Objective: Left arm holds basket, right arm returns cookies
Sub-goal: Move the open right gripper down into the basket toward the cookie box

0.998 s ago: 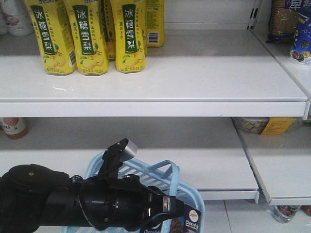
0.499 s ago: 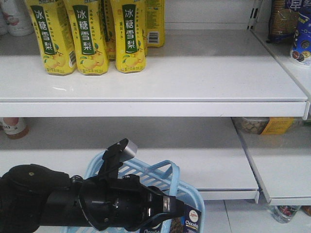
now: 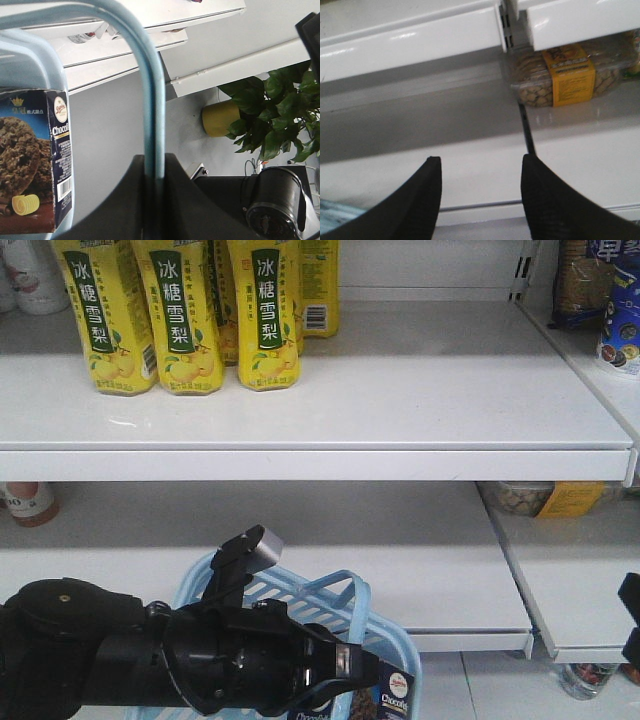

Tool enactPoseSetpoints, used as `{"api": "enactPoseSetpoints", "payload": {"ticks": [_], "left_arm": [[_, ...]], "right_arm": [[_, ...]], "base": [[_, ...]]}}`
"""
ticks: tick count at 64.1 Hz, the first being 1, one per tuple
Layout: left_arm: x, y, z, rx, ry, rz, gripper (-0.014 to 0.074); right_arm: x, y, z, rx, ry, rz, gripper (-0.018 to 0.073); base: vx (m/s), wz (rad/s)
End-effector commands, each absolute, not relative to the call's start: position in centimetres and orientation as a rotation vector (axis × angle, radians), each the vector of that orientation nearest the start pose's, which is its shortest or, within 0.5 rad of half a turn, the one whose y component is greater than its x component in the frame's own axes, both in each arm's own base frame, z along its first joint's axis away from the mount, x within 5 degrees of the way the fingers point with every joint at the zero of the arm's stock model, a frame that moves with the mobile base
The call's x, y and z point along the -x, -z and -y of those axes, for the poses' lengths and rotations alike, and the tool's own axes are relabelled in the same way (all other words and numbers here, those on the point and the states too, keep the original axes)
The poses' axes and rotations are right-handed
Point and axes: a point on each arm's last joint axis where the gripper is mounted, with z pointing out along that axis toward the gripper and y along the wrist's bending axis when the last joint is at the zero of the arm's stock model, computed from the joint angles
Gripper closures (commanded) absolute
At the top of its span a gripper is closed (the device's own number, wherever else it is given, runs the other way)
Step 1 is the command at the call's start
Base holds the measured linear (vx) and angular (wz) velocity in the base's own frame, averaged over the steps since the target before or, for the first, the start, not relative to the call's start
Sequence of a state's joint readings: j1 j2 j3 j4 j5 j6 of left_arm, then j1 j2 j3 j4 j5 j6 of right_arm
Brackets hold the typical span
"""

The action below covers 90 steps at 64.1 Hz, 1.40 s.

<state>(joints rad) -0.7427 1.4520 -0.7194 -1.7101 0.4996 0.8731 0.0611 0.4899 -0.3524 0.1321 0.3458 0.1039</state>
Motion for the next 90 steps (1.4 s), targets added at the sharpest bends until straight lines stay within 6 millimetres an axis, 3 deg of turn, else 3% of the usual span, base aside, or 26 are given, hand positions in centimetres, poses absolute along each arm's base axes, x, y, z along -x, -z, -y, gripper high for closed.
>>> {"api": "enactPoseSetpoints", "payload": {"ticks": [1,19,46,90], "left_arm": [[-18.0,-25.5,22.7,-0.191,1.460,-2.338,0.0603],[-18.0,-25.5,22.7,-0.191,1.460,-2.338,0.0603],[-18.0,-25.5,22.7,-0.191,1.460,-2.338,0.0603],[-18.0,-25.5,22.7,-0.191,1.460,-2.338,0.0603]], "right_arm": [[-10.7,-27.7,-1.7,-0.110,-0.302,-1.921,0.0192],[-11.7,-25.8,-5.4,-0.073,-0.633,-2.140,0.0174],[-13.9,-20.9,-9.8,-0.049,-0.744,-2.509,0.0053],[-16.0,-17.4,-13.1,-0.089,-0.926,-2.601,0.0052]], "base": [[0.00,0.00],[0.00,0.00],[0.00,0.00],[0.00,0.00]]}}
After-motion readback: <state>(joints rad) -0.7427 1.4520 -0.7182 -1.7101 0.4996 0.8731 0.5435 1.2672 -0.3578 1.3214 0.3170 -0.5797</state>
